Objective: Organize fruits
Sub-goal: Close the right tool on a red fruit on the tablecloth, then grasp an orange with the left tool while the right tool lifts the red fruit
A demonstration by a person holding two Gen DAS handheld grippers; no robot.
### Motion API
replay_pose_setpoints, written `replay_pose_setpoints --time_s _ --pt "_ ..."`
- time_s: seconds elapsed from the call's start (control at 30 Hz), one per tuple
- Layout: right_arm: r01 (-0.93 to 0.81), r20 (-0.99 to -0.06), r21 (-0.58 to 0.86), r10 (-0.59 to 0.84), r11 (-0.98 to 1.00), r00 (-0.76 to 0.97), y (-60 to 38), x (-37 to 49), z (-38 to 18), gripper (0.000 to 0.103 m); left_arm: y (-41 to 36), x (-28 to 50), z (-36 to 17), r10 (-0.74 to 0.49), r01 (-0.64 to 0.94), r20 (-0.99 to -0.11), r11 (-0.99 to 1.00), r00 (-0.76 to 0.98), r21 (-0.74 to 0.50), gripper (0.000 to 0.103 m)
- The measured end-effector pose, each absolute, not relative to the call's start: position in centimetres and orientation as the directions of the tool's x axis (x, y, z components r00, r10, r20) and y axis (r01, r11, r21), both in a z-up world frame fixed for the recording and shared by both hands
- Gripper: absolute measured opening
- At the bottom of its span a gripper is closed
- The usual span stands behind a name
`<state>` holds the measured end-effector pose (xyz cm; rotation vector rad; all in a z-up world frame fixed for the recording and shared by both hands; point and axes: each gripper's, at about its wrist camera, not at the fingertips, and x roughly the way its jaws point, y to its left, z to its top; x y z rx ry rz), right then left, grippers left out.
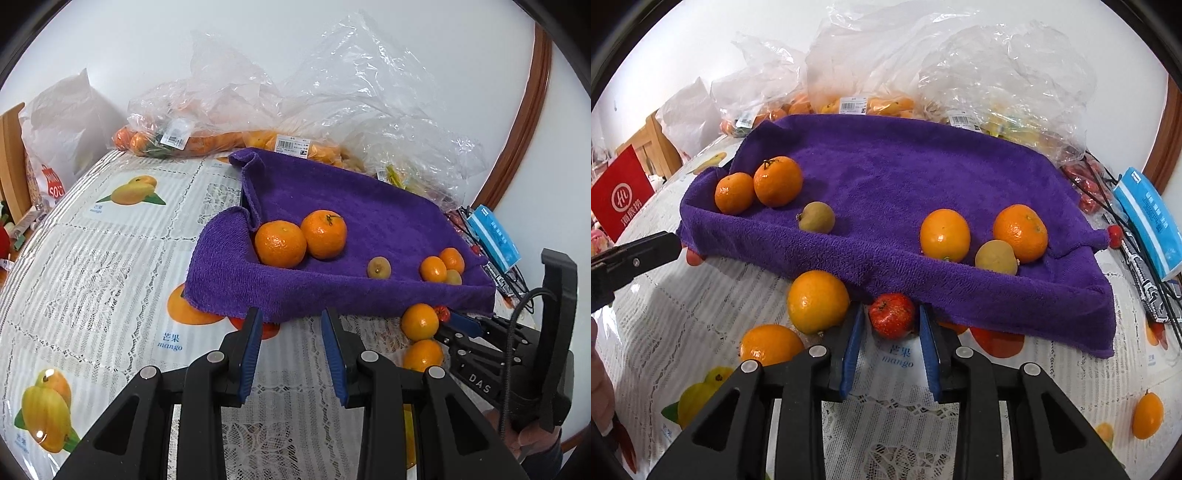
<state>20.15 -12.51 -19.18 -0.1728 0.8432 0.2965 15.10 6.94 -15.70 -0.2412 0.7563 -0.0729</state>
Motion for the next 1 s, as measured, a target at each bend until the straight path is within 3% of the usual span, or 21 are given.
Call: replay_pose_setpoints --time_s 0.6,1.0 --pt "-0.239 -0.714 0.024 0.183 0.971 0.676 -17.8 15.3 -17.3 0.025 5.2 15.1 -16.4 -0.189 0.061 -0.691 0.977 0.697 -0.206 0.032" --pt "-0.167 -0.709 0.065 0.163 0.984 0.686 -21.6 10.0 -17.3 0.025 3.6 13.5 -16.8 -0.268 0.136 -0.701 0.961 0.661 -0.239 0.044"
